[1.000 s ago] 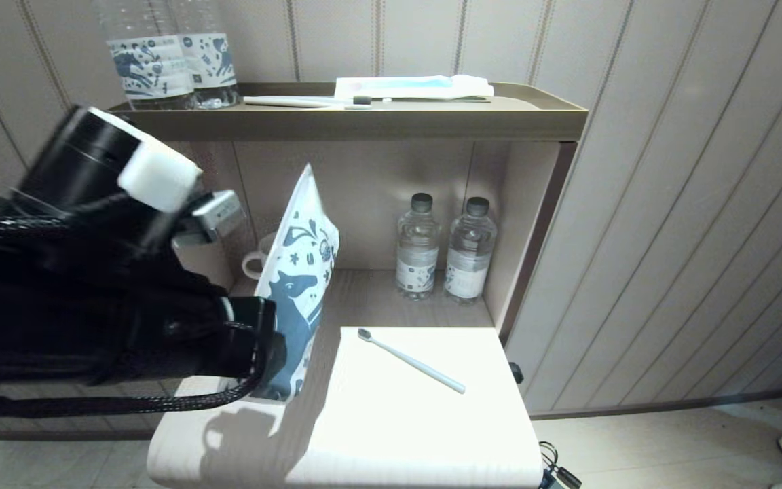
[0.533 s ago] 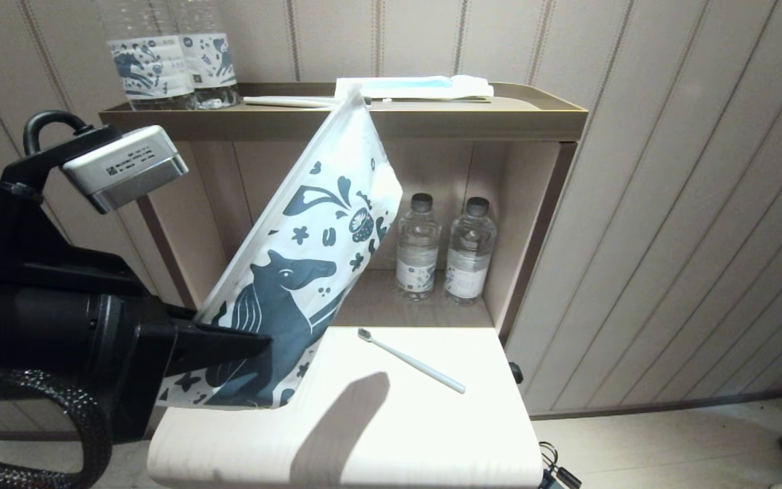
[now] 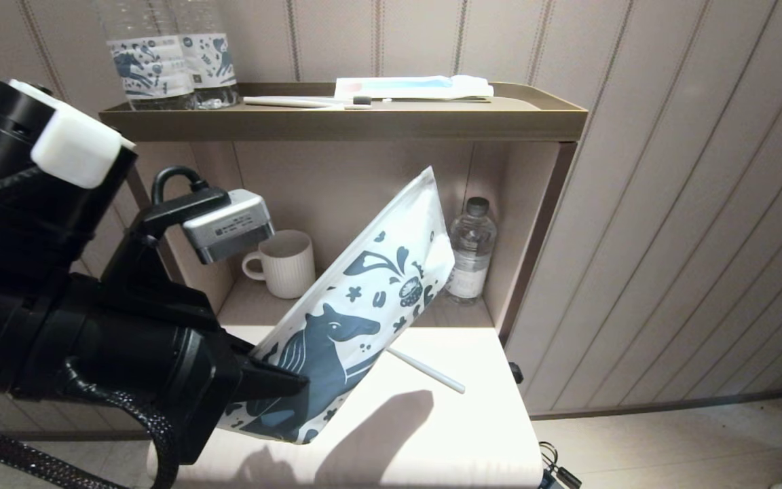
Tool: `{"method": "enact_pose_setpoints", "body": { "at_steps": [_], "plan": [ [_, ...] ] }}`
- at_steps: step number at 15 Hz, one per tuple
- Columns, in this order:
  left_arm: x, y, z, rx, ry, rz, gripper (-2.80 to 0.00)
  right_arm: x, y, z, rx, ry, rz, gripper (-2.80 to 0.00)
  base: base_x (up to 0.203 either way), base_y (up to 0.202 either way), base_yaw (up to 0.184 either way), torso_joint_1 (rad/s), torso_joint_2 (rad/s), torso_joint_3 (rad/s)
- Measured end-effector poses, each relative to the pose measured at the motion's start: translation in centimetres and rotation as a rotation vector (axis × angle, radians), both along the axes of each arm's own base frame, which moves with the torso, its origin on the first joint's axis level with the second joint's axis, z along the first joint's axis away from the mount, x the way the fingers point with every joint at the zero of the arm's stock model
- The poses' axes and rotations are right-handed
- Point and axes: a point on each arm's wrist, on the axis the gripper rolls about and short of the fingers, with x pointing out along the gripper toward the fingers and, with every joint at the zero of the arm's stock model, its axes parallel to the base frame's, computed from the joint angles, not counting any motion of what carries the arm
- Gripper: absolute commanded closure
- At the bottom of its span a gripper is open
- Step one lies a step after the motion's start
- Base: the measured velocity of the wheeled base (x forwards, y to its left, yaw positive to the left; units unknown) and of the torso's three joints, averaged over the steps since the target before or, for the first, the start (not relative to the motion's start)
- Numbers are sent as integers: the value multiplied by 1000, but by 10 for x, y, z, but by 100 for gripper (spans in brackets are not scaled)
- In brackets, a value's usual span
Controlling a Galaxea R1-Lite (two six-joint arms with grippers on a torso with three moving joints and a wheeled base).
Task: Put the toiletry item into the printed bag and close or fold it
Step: Pick up the storage bag, then hand it to the other hand
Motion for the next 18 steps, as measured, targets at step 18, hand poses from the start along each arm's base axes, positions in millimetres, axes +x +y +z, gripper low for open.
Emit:
{"method": "enact_pose_setpoints", "body": {
  "at_steps": [18],
  "plan": [
    [28, -14, -27, 103, -41, -141, 0, -1, 0, -8, -20, 91, 12, 0, 0, 0, 0, 0, 0, 0]
  ]
}}
